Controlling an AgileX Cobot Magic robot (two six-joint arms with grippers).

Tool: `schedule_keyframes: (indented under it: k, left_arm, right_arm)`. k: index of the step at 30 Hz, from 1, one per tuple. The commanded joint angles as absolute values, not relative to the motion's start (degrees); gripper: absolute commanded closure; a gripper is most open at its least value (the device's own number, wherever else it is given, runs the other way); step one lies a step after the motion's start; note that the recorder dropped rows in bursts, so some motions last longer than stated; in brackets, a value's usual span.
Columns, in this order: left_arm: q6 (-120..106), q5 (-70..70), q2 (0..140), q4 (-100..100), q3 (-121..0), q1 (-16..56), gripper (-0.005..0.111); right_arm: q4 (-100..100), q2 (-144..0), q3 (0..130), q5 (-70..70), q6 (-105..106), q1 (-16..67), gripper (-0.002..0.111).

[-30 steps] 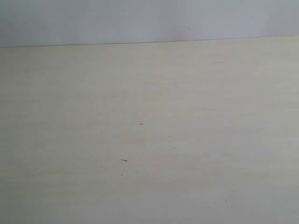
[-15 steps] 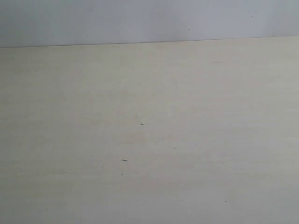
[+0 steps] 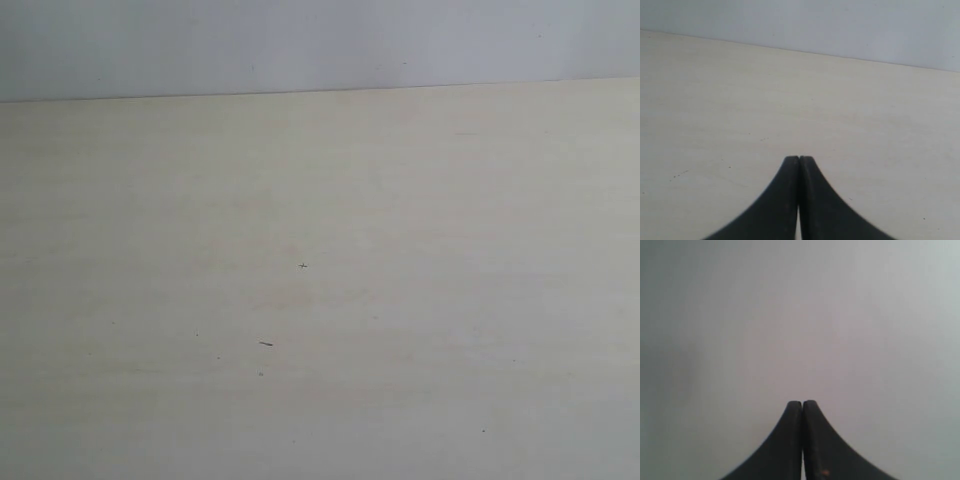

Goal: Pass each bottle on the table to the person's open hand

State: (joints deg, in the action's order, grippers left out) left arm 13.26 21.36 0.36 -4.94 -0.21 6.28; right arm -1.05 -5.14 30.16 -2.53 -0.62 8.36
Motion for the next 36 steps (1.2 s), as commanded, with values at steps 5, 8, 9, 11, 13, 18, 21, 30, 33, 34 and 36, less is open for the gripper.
schedule_keyframes:
  k: [5,8,9,11,13,18,21,30,33,34,36]
  left_arm:
    - [13.04,20.63,0.0,-4.31,0.0,6.11,0.104]
    - [13.04,20.63,0.0,-4.31,0.0,6.11,0.104]
    - [13.04,20.63,0.0,-4.31,0.0,6.11,0.104]
    - [13.04,20.63,0.0,-4.31,0.0,6.11,0.104]
    - [13.04,20.63,0.0,-4.31,0.0,6.11,0.104]
    - [13.04,20.63,0.0,-4.31,0.0,6.11,0.104]
    - [13.04,20.63,0.0,-4.31,0.0,6.11,0.104]
    - [13.04,20.63,0.0,-4.31,0.0,6.11,0.104]
    - [13.04,20.63,0.0,-4.31,0.0,6.11,0.104]
    - [13.04,20.63,0.0,-4.31,0.0,6.11,0.104]
    - [13.04,20.63,0.0,-4.31,0.0,6.11,0.104]
  right_arm:
    - [-6.18,0.0,4.47,-3.67,-5.17,8.33,0.108]
    - [-6.66,0.0,0.0,-4.86,-3.46,8.33,0.108]
    - [-6.56,0.0,0.0,-5.77,-3.46,8.33,0.108]
    - [-6.03,0.0,0.0,-9.84,-4.3,8.33,0.108]
    - [-6.03,0.0,0.0,-13.67,-4.32,8.33,0.108]
    - [-4.85,0.0,0.0,-15.96,-5.43,8.33,0.108]
    - [-4.7,0.0,0.0,-15.96,-5.57,8.33,0.108]
    - [-4.7,0.0,0.0,-16.22,-5.56,8.33,0.108]
    - [-4.7,0.0,0.0,-16.22,-5.56,8.33,0.108]
    - [-4.7,0.0,0.0,-16.22,-5.56,8.33,0.108]
    - [-4.7,0.0,0.0,-16.22,-5.56,8.33,0.108]
